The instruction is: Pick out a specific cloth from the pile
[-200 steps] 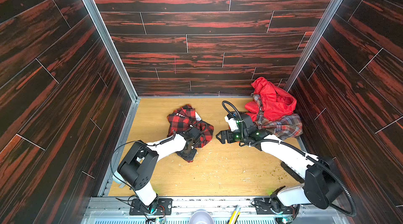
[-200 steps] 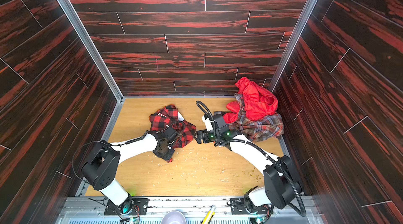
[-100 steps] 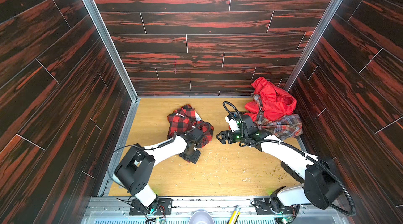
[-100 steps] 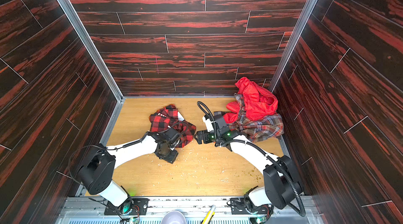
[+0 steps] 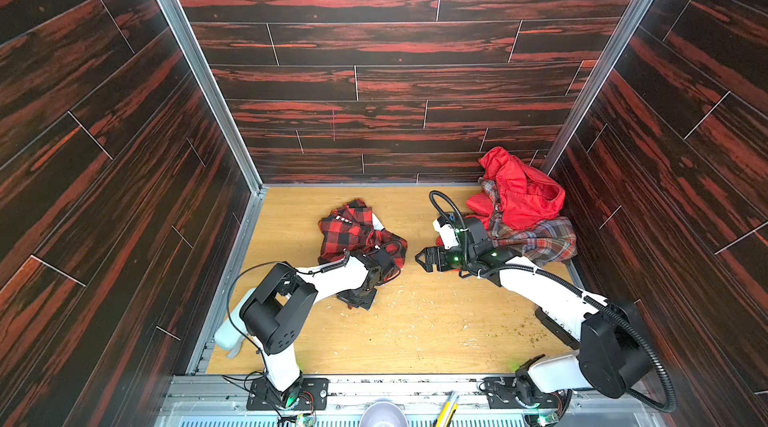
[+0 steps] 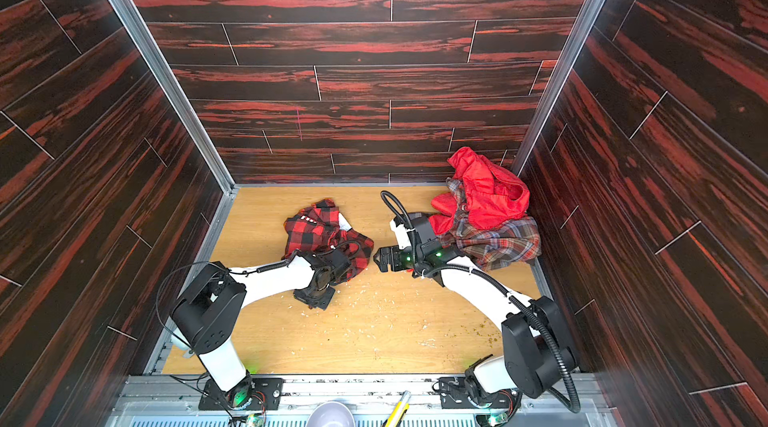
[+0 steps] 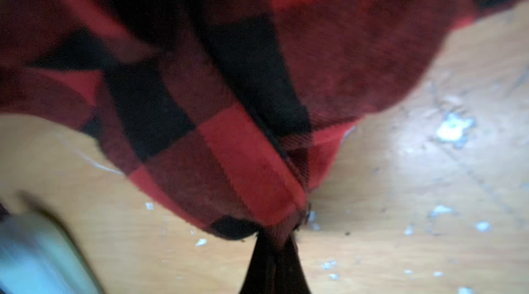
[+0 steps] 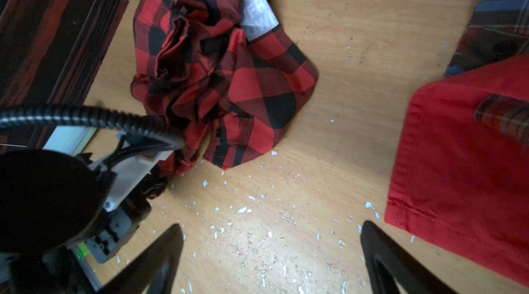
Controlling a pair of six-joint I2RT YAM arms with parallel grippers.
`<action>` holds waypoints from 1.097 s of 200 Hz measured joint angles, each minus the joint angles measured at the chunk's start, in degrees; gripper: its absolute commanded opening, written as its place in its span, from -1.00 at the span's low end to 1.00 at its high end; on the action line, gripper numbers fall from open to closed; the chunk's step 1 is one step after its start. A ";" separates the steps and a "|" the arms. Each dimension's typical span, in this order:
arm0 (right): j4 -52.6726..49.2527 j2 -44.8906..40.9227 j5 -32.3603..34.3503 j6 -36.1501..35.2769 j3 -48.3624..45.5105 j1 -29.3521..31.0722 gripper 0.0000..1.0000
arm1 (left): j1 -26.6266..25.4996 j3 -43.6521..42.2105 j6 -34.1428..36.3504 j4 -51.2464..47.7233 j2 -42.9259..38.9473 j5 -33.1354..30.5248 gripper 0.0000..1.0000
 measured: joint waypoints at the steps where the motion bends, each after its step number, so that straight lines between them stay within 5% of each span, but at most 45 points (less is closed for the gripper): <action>1: 0.00 0.00 -0.02 -0.02 0.00 -0.02 0.95 | 0.00 0.13 -0.02 -0.24 -0.04 -0.15 -1.00; 89: 0.04 0.00 -0.66 0.00 0.00 -0.15 0.95 | 5.99 28.61 10.01 -8.35 -2.73 -15.69 -1.00; 175: -0.70 -0.59 -0.70 -0.09 0.00 -0.17 0.95 | 15.69 62.62 21.09 -6.14 31.41 -13.66 -1.00; 219: -1.01 -0.92 -0.94 -0.24 0.00 -0.22 0.95 | 17.88 66.86 19.89 -5.77 38.86 -6.43 -1.00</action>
